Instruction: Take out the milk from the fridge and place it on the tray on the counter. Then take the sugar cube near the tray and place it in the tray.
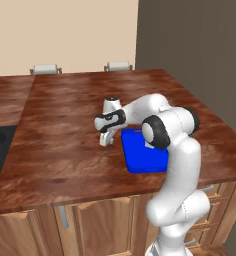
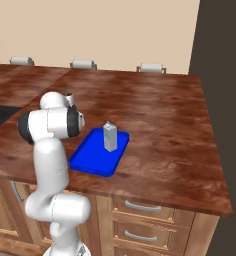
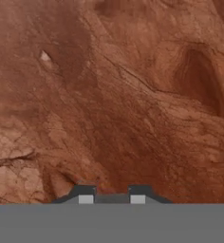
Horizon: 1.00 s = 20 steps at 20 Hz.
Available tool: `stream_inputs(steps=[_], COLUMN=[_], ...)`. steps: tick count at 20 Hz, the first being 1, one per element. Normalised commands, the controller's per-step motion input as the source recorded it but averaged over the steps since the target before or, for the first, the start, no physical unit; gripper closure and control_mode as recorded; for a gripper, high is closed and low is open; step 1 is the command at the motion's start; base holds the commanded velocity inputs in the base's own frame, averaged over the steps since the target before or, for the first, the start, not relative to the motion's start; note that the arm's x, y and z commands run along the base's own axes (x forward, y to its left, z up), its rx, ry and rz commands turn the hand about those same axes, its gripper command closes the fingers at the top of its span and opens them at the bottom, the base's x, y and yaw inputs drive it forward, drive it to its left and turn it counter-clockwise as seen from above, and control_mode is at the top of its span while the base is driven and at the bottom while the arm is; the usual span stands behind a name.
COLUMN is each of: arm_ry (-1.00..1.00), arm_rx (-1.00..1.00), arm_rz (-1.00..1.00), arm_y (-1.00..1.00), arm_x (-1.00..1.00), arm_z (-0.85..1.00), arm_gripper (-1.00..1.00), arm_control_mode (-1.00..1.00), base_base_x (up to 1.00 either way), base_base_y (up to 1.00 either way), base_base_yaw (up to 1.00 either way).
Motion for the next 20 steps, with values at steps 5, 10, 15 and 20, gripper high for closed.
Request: stream_inputs(steps=[5, 10, 15, 20], arm_ry=[0.0, -0.01, 0.0, -0.02], arm_rx=[-0.1, -0.03, 0.0, 0.0], arm_rz=[-0.17, -0.25, -0.26, -0.21], arm_y=[-0.17, -0.45, -0.68, -0.55], arm_x=[-0.35, -0.68, -0.76, -0.41], arm_z=[0.57, 0.28, 0.16, 0.02], arm_gripper=[1.0, 1.0, 1.0, 1.0], arm_control_mode=[-1.0, -1.0, -1.0, -1.0], base_base_x=[0.0, 0.0, 0.0, 0.0], base_base_y=[0.0, 0.0, 0.0, 0.0], base_base_yaw=[0.0, 0.0, 0.0, 0.0])
